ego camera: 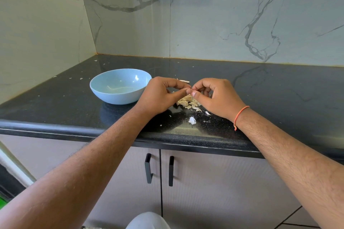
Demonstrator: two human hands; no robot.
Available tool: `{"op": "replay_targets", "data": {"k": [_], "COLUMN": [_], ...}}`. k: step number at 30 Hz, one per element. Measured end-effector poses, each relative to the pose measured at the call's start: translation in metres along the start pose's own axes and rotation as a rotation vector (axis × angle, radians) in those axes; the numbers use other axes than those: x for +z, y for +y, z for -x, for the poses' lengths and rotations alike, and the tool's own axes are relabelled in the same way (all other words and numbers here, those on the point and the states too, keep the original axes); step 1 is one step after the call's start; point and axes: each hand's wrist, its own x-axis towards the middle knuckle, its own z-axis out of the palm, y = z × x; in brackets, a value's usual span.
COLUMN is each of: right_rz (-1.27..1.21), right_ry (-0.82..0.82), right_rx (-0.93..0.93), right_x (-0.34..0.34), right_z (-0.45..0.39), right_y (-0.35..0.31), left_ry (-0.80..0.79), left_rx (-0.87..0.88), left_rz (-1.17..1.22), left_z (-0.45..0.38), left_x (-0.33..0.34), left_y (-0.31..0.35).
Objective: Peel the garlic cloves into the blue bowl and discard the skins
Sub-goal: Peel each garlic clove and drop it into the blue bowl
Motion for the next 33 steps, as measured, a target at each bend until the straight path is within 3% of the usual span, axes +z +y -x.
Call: {"op": "replay_targets", "data": {"k": [9, 17, 20, 27, 33], "right_rz": [-0.047, -0.171, -0.2, -0.089, -0.095], "right_ry": [-0.003, -0.029, -0.039, 0.065, 0.023], "right_rx": [0.026, 0.065, 0.06, 0.065, 0.02], "right_x": [-0.0002, -0.0056, -0.007, -0.0051, -0.0036], "right_z": [-0.0006, -0.0005, -0.0013, -0.0003, -0.0004], "right_y": [0.0003, -0.002, -0.0047, -0.0045, -0.0039], "left_ry": [-0.009, -0.098, -0.061, 0.074, -0.026], "left_rx": [-0.063, -0.185, -0.16, 0.052, -0.09], "left_rz": [0.023, 0.193, 0.21, -0.039, 0.106], "left_z": [-0.0016, -0.0025, -0.002, 0.0054, -0.001], "left_x": [-0.0019, -0.0064, -0.0066, 0.0002, -0.0035], "left_y": [0.0004, 0.0001, 0.0007, 0.0027, -0.0012]}}
